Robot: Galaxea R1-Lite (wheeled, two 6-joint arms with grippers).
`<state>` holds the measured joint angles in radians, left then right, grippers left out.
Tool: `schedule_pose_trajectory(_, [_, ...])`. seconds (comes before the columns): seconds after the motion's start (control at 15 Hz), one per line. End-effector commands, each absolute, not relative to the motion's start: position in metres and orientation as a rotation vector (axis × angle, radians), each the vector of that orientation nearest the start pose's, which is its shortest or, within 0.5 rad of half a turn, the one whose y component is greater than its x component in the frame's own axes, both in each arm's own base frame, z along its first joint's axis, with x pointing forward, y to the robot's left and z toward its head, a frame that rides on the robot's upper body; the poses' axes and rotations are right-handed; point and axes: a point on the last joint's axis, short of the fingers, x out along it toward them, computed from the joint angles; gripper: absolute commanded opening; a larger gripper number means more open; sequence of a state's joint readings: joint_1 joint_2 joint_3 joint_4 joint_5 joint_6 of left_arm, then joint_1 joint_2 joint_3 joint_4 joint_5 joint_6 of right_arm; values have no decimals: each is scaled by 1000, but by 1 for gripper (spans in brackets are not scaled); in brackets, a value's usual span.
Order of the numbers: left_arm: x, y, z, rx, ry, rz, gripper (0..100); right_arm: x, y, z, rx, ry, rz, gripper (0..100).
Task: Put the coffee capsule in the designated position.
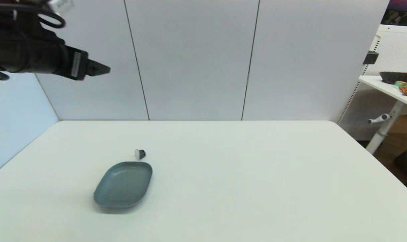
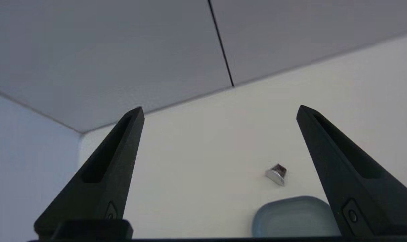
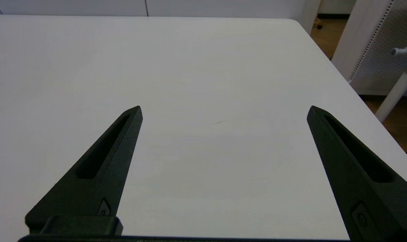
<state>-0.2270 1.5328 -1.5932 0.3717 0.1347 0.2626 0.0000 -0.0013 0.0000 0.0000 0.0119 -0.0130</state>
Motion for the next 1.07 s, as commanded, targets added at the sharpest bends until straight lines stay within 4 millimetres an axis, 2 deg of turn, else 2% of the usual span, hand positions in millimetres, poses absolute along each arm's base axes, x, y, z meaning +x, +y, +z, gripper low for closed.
schedule_pose_trajectory(0.07, [136,-20,386,292,188,-48,100,-23,0,75,-14,0,12,100])
schedule_pose_trajectory(0.2, [98,-10,373,282,193,-16,100,-23,0,75,-14,0,12,100])
schedule_pose_trajectory(0.27, [80,-7,359,255,202,-3,100,-23,0,75,-14,0,12,100])
schedule_pose_trajectory(0.47, [43,-1,299,226,239,13,100,-23,0,75,-14,0,12,100])
schedule_pose_trajectory(0.6, [28,0,255,225,219,15,100,-23,0,75,-14,0,12,100])
schedule_pose_trajectory(0.67, [23,1,222,225,231,14,100,-23,0,75,-14,0,12,100])
schedule_pose_trajectory(0.8, [14,2,178,228,233,16,100,-23,0,75,-14,0,12,100])
schedule_pose_trajectory(1.07, [0,3,117,224,212,17,100,-23,0,75,-14,0,12,100])
